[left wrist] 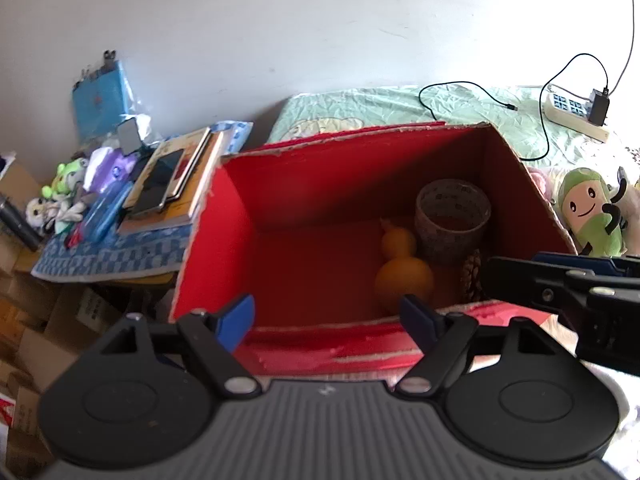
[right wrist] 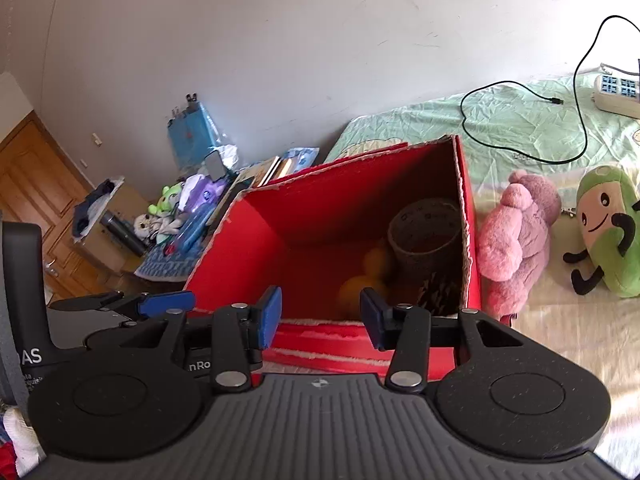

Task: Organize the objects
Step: 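Withdraw the right gripper from the box toward the beige strap, then grasp the beige loop strap with red ribbon using the right gripper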

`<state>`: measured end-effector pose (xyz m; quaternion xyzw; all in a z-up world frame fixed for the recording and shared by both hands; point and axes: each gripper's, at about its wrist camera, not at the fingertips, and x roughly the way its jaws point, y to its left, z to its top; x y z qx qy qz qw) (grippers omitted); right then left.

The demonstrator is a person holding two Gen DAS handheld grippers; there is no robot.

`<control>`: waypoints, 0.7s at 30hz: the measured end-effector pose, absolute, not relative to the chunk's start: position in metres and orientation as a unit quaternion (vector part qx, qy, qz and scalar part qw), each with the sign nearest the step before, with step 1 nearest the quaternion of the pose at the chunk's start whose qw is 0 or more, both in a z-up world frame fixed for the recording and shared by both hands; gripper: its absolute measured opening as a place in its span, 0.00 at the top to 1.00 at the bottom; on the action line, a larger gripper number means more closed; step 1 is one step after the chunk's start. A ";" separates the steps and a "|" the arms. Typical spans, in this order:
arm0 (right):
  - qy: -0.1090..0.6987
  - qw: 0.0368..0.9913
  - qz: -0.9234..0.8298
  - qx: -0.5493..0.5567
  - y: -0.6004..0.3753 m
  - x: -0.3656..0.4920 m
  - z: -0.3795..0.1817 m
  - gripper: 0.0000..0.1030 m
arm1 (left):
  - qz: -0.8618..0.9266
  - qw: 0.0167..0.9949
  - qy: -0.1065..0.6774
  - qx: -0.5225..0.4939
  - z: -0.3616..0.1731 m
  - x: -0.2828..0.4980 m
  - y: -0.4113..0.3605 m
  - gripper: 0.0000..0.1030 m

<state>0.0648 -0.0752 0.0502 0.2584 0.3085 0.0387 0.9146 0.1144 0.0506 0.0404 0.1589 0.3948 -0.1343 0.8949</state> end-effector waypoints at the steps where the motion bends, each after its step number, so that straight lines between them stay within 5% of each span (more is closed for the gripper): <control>1: 0.309 0.914 0.043 0.258 -0.075 0.063 0.050 0.54 | -0.131 0.896 0.395 0.158 0.041 0.112 0.051 0.20; 21: 0.385 0.873 0.093 0.285 -0.067 0.051 0.015 0.54 | -0.104 0.888 0.424 0.143 0.018 0.071 0.070 0.17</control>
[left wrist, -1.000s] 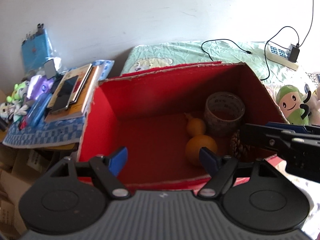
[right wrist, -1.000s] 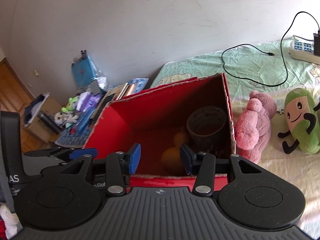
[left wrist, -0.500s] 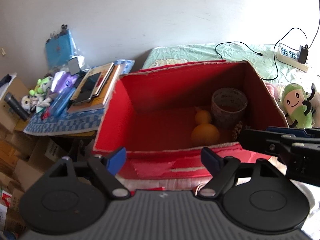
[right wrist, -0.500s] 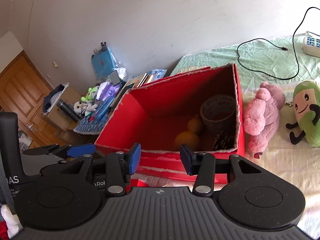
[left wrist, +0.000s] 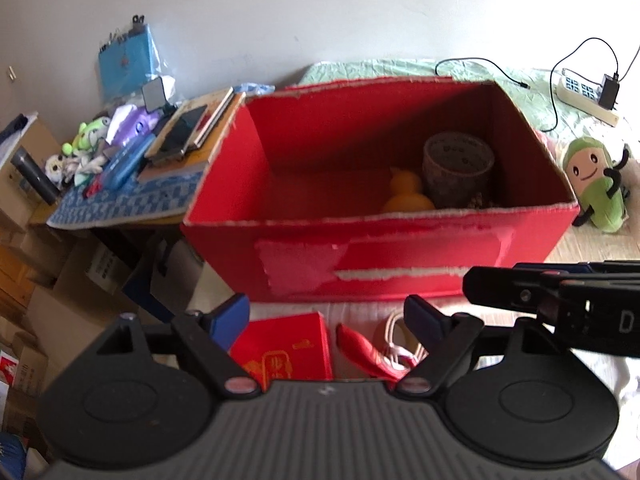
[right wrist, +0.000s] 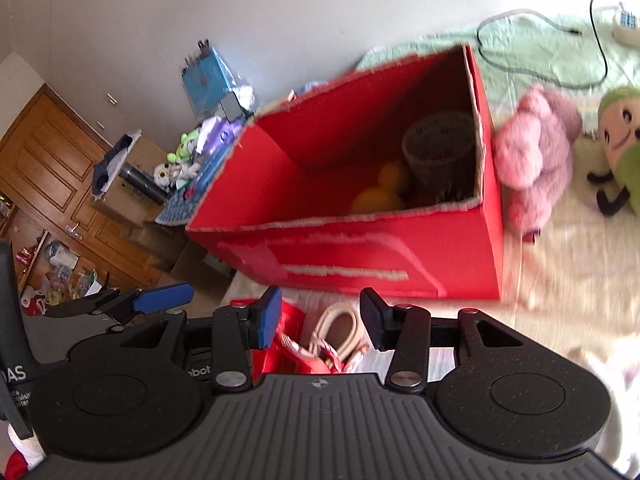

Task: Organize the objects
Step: 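Grasp the beige loop strap with red ribbon using the right gripper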

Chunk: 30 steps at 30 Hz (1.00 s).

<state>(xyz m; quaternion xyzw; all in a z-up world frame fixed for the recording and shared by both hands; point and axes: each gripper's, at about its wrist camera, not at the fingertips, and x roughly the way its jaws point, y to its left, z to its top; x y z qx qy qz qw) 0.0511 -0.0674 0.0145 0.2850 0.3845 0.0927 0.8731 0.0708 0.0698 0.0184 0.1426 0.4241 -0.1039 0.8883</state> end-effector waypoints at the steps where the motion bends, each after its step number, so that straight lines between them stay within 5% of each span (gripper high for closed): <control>1: 0.391 0.869 0.094 0.289 -0.068 0.051 0.011 0.54 | -0.106 0.887 0.426 0.141 0.016 0.070 0.070 0.18; 7: 0.430 0.838 0.097 0.322 -0.069 0.055 -0.011 0.54 | -0.146 0.874 0.447 0.122 0.001 0.064 0.077 0.23; 18: 0.480 0.786 0.108 0.375 -0.073 0.069 -0.043 0.54 | -0.231 0.839 0.484 0.090 -0.030 0.052 0.079 0.49; 30: 0.513 0.773 0.107 0.357 -0.058 0.083 -0.053 0.54 | -0.252 0.815 0.514 0.092 -0.058 0.066 0.078 0.60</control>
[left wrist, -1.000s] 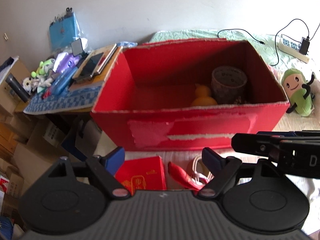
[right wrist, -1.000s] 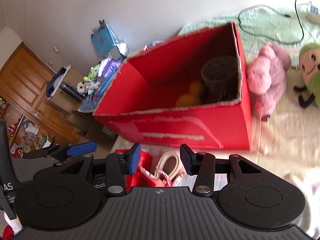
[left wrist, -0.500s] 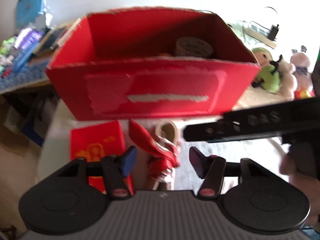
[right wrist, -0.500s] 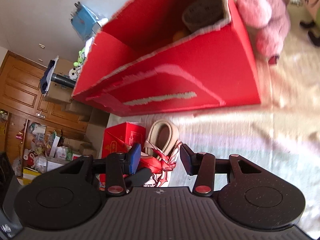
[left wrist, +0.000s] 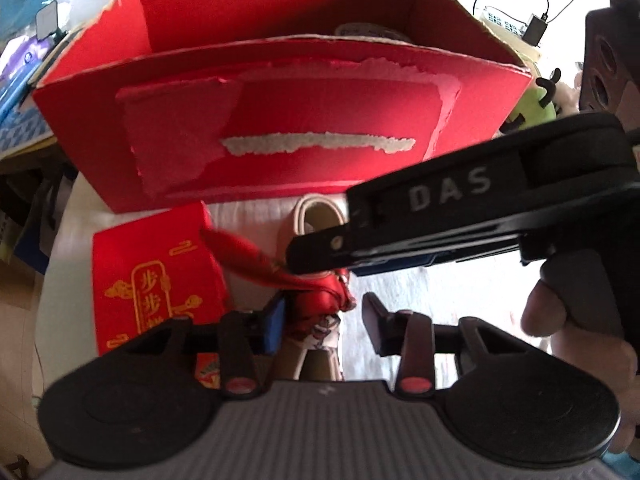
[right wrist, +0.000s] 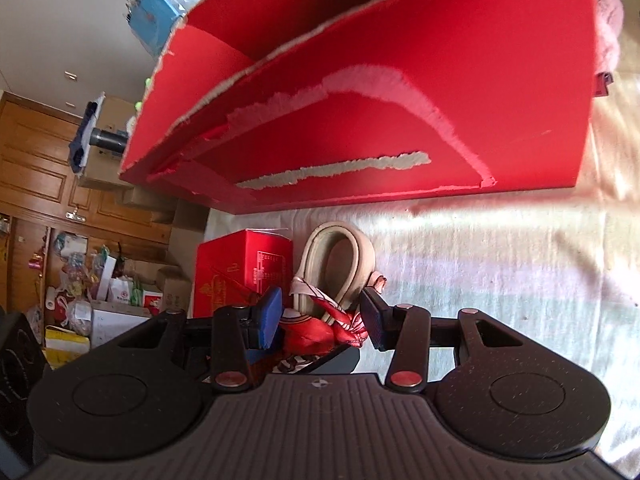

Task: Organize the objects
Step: 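Grasp the beige loop strap with red ribbon using the right gripper, then lift the strap with the right gripper and carry it over the red box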

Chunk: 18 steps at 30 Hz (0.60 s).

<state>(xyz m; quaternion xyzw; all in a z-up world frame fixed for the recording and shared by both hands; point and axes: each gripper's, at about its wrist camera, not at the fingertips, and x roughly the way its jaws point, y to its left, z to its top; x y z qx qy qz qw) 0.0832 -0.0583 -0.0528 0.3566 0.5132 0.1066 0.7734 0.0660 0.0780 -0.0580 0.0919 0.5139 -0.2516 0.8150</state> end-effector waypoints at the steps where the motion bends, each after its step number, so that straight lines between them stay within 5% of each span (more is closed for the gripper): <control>1: 0.516 0.773 0.105 0.354 -0.057 0.085 -0.054 0.54 | -0.252 0.814 0.515 0.091 -0.059 0.067 0.078 0.60; 18: 0.517 0.779 0.095 0.342 -0.075 0.073 -0.053 0.63 | -0.265 0.802 0.525 0.110 -0.068 0.068 0.072 0.61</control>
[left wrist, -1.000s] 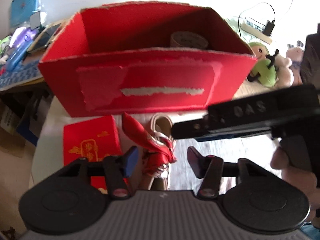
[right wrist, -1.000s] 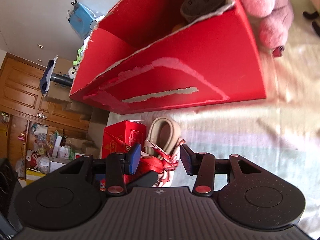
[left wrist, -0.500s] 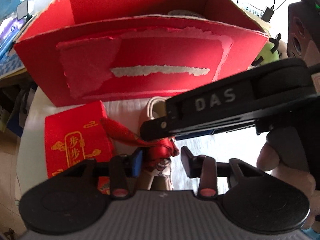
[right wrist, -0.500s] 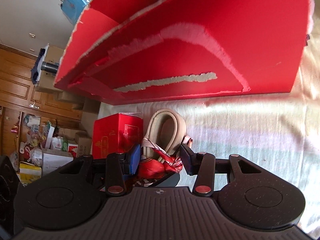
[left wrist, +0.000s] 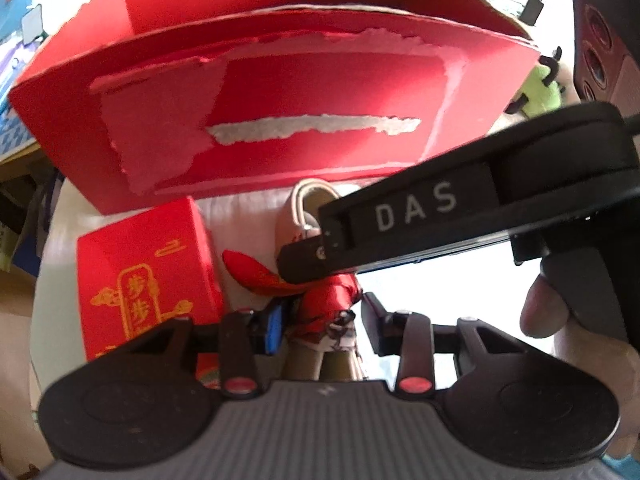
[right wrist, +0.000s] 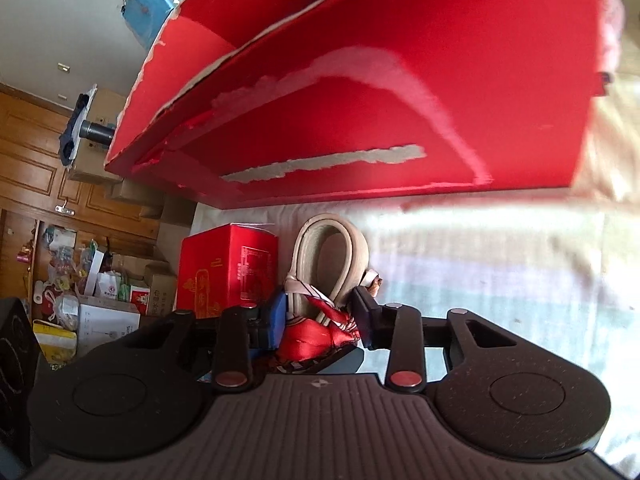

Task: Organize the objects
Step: 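Lift the strap with the right gripper and carry it over the red box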

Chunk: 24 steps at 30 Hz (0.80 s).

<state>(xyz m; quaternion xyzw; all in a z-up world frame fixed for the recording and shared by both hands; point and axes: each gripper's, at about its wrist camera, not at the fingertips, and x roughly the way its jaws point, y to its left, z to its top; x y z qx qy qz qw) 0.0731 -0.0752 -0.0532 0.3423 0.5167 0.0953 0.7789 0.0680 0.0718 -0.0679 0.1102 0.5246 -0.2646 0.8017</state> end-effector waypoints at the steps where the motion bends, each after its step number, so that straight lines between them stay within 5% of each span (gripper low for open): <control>1: 0.515 0.780 0.091 0.344 -0.079 0.070 -0.052 0.63 | -0.269 0.800 0.526 0.108 -0.067 0.067 0.070 0.62; 24: 0.354 0.855 -0.059 0.375 -0.180 -0.028 0.024 0.63 | -0.454 0.776 0.399 0.181 0.009 0.026 -0.045 0.65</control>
